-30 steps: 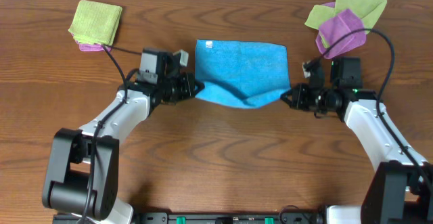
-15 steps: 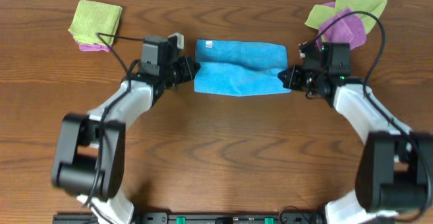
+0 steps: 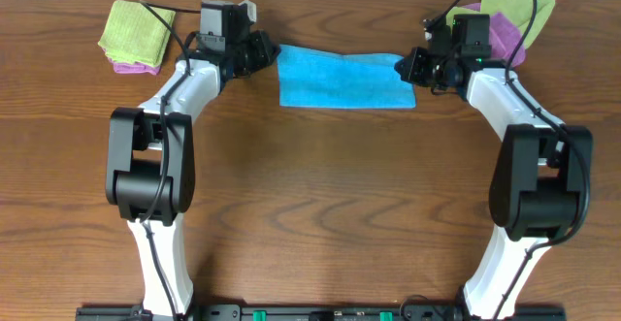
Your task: Fold the cloth
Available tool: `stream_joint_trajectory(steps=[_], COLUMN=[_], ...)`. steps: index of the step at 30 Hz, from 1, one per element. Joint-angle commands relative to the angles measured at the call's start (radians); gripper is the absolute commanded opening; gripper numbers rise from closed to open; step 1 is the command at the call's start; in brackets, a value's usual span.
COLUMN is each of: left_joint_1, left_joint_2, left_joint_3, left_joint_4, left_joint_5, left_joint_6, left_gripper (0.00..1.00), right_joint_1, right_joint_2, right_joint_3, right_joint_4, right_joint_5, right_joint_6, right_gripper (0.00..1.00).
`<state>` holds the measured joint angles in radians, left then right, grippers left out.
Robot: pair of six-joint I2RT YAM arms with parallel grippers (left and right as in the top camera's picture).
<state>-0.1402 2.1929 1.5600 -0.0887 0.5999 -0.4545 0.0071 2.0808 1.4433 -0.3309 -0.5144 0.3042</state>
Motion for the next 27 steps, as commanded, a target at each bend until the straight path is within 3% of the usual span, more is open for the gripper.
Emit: stream_joint_trajectory(steps=[1, 7, 15, 16, 17, 18, 20, 21, 24, 25, 26, 27], left_joint_1=[0.003, -0.008, -0.033, -0.033, -0.032, -0.030, -0.024, -0.022, -0.025, -0.032, -0.042, -0.055], left_joint_2=[-0.004, -0.014, -0.015, -0.015, -0.015, -0.016, -0.024, -0.036, -0.092, -0.113, -0.130, -0.143], left_joint_3=[0.027, 0.027, 0.027, 0.027, 0.027, 0.027, 0.027, 0.027, 0.027, 0.027, 0.027, 0.027], left_joint_4=[-0.076, -0.298, -0.327, -0.327, -0.327, -0.328, -0.333, -0.338, -0.341, -0.339, -0.337, -0.333], left_joint_5=[0.039, 0.066, 0.046, 0.043, 0.044, 0.047, 0.047, 0.047, 0.039, 0.014, -0.028, -0.080], left_joint_6=[0.052, 0.133, 0.141, 0.141, 0.141, 0.141, 0.150, 0.168, 0.230, 0.253, 0.272, 0.280], left_gripper=[0.06, 0.05, 0.05, 0.06, 0.25, 0.39, 0.47, 0.57, 0.62, 0.61, 0.42, 0.19], right_joint_1=[0.006, 0.004, -0.008, -0.008, -0.008, -0.008, -0.013, -0.018, -0.021, -0.019, -0.015, -0.008], right_joint_2=[0.006, 0.001, 0.001, 0.000, 0.001, 0.000, -0.006, -0.017, -0.072, -0.097, -0.116, -0.130], right_joint_3=[0.024, 0.029, 0.029, 0.029, 0.029, 0.029, 0.034, 0.037, 0.047, 0.048, 0.048, 0.048], right_joint_4=[-0.070, -0.204, -0.248, -0.249, -0.251, -0.254, -0.262, -0.264, -0.257, -0.245, -0.233, -0.220], right_joint_5=[0.000, -0.005, -0.005, -0.006, -0.006, -0.006, -0.006, -0.006, 0.000, 0.021, 0.053, 0.095], right_joint_6=[0.009, -0.055, -0.055, -0.055, -0.055, -0.055, -0.055, -0.065, -0.114, -0.123, -0.122, -0.122], right_gripper=[0.01, 0.01, 0.01, 0.14, 0.47, 0.68, 0.85, 0.87, 0.70, 0.41, 0.02, 0.01])
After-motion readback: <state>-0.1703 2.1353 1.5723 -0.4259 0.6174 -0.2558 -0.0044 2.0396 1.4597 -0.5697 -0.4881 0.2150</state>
